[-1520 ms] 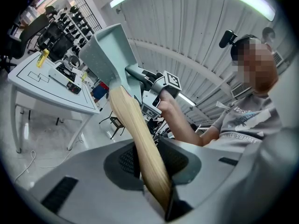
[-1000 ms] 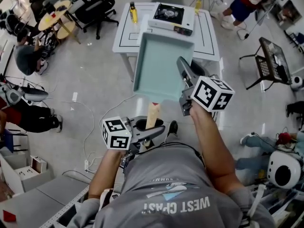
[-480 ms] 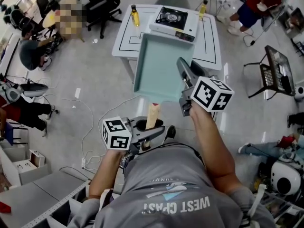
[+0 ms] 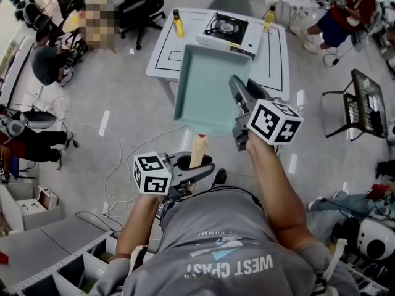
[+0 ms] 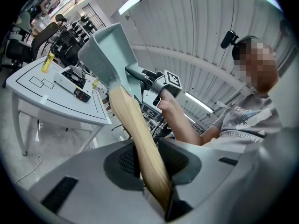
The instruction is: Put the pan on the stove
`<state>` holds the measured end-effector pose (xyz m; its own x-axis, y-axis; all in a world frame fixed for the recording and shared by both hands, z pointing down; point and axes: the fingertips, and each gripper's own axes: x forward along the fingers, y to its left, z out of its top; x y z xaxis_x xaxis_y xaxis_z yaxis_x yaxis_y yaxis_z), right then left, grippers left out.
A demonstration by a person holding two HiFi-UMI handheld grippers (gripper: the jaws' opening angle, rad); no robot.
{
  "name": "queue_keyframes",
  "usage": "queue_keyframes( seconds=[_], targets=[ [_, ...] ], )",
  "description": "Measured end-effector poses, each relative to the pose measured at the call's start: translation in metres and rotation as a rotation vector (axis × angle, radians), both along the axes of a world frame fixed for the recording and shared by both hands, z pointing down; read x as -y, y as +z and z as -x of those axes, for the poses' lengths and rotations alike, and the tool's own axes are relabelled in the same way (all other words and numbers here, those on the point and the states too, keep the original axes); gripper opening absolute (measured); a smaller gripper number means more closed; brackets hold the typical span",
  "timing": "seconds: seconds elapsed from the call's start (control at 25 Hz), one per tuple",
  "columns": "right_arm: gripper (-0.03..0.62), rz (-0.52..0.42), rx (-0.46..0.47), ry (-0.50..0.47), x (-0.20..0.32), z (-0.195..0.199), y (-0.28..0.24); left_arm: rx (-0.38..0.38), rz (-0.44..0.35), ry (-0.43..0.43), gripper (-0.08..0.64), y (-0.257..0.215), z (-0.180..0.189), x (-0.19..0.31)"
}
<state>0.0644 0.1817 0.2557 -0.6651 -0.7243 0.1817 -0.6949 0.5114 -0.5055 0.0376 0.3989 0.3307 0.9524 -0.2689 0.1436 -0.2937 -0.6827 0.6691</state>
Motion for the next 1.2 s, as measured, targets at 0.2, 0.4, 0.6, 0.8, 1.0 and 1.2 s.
queue_keyframes(
  seconds=[0.2,0.4,0.6,0.8,1.0,1.2],
  targets=[
    [0.098,-0.001,0.006,-0.016,0.014,-0.01,0.001,0.004,-0.002,-0.019,0.087,0.001,-0.013,0.014],
    [0.097,0.008,0.012,-0.033,0.027,-0.014,0.005,0.009,0.005,-0.038,0.087,0.003,-0.021,0.026],
    [0.097,0.021,0.021,-0.053,0.039,-0.02,0.012,0.017,0.008,-0.054,0.087,0.006,-0.031,0.038],
    [0.097,0.017,0.027,-0.058,0.048,-0.029,0.013,0.028,0.009,-0.06,0.087,0.009,-0.041,0.046],
    [0.097,0.028,0.035,-0.051,0.054,-0.036,0.016,0.034,0.012,-0.054,0.087,0.009,-0.045,0.052],
    [0.095,0.021,0.03,-0.03,0.066,-0.038,0.012,0.035,0.016,-0.042,0.088,0.008,-0.045,0.063]
  ],
)
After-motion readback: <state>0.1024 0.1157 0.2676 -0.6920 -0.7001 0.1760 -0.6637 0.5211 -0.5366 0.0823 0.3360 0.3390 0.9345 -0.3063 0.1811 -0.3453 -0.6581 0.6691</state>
